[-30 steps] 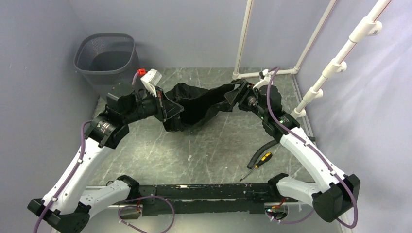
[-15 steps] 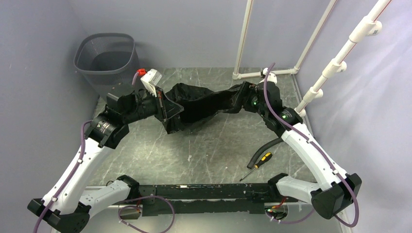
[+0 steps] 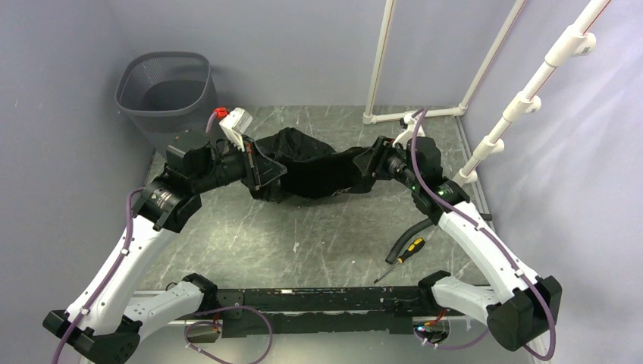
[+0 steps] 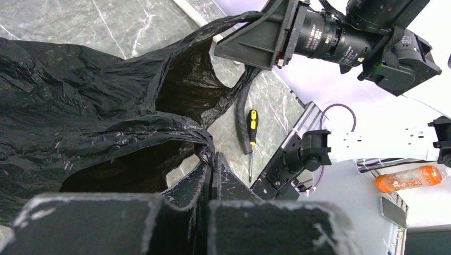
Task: Put the trash bags into the trash bin
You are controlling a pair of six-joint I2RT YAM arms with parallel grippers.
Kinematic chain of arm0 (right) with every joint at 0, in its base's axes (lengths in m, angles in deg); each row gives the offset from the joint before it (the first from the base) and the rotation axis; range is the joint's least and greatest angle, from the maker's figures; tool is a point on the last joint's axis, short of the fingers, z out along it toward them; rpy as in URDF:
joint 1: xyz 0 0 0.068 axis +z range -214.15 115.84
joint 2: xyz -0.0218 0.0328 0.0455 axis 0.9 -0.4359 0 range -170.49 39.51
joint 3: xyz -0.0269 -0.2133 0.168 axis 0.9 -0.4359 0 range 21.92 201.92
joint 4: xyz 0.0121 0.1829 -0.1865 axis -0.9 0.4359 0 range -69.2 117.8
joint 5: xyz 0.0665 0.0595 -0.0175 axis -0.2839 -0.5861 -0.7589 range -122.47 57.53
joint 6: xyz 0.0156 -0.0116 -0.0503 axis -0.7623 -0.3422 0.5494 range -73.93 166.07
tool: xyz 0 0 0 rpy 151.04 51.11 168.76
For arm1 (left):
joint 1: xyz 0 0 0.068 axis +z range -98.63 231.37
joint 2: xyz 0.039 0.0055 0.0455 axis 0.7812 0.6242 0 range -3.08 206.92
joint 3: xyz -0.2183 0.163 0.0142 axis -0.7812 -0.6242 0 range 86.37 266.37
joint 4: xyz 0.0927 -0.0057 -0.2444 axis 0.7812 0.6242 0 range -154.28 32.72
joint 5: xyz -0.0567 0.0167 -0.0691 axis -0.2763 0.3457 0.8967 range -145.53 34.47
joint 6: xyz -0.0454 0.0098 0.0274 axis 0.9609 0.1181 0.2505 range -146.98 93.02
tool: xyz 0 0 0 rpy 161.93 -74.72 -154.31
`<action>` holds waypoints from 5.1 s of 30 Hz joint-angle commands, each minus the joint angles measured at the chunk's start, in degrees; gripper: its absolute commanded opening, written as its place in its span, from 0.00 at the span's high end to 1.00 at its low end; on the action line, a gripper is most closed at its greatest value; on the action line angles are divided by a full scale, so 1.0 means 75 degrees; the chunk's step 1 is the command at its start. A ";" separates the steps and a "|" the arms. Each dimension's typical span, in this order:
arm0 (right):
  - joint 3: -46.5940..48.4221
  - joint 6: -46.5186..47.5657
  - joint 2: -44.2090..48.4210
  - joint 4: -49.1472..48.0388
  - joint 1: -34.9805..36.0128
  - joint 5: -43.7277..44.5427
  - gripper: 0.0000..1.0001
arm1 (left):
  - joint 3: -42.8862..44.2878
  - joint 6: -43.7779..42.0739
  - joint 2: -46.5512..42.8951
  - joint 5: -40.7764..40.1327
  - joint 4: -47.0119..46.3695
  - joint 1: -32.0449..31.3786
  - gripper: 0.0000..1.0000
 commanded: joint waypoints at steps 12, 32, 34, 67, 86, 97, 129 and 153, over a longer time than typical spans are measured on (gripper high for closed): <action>-0.0201 -0.1316 0.0722 -0.1719 -0.0014 -0.3467 0.28 | -0.0082 0.0315 -0.0071 0.0090 -0.0565 0.0011 0.98; 0.0589 -0.1479 -0.0138 -0.0613 0.1300 -0.2482 0.18 | -0.0576 0.1320 0.0130 0.0251 -0.1231 0.0005 0.98; 0.0554 -0.1456 -0.0103 -0.0985 0.1680 -0.2307 0.18 | -0.0778 0.1684 0.0095 0.0128 -0.1478 0.0011 0.97; 0.0563 -0.0358 -0.1275 -0.3208 0.4895 0.1847 0.17 | -0.1458 0.4406 0.0475 -0.0781 -0.1843 -0.0534 0.83; 0.0453 0.0612 -0.0502 -0.1866 0.4851 0.1612 0.91 | -0.1300 0.3912 0.0456 -0.0834 -0.1793 -0.0546 0.49; -0.0007 0.1606 0.0331 -0.1032 0.4057 -0.0562 0.92 | -0.0173 0.2194 0.1177 -0.0050 -0.0554 -0.0546 0.32; -0.0291 0.1070 0.0404 -0.1209 0.3514 -0.1393 0.74 | -0.0673 0.2479 0.1356 0.0281 -0.1064 -0.0547 0.84; 0.1577 -0.2105 -0.0202 0.2699 0.4086 0.1381 0.04 | -0.0642 0.3005 0.1951 0.0232 -0.2102 -0.1065 0.97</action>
